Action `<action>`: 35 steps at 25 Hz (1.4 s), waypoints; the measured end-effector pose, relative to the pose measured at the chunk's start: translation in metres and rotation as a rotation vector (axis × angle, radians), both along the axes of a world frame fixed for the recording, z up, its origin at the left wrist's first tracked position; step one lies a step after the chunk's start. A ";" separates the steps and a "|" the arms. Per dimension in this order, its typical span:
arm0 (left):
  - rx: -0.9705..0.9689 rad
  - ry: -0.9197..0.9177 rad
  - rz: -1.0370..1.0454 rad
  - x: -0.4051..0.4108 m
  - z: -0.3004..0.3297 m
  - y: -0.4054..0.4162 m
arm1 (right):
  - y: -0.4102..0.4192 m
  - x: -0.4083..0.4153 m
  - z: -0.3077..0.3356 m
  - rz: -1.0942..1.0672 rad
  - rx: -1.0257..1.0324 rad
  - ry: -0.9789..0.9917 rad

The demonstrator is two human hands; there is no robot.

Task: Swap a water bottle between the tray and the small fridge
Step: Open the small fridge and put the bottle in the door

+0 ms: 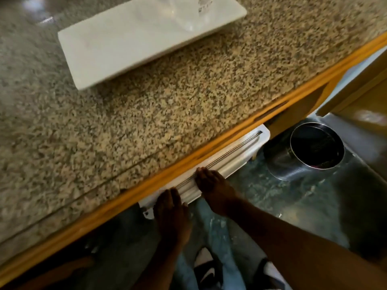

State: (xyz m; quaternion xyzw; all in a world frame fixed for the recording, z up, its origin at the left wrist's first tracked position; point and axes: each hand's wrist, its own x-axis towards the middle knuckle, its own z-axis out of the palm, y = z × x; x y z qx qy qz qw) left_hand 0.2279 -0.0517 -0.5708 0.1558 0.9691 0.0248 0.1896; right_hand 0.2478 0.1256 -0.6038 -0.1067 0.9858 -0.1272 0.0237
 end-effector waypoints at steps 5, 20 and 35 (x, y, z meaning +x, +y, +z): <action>0.052 0.094 -0.021 0.006 -0.009 -0.009 | 0.003 -0.002 0.004 0.021 0.073 -0.004; -0.009 0.066 -0.154 0.142 0.014 0.034 | 0.048 0.160 0.011 -0.134 0.032 -0.016; 0.061 0.054 -0.785 0.060 -0.058 0.261 | 0.216 0.292 0.005 -0.837 0.045 -0.082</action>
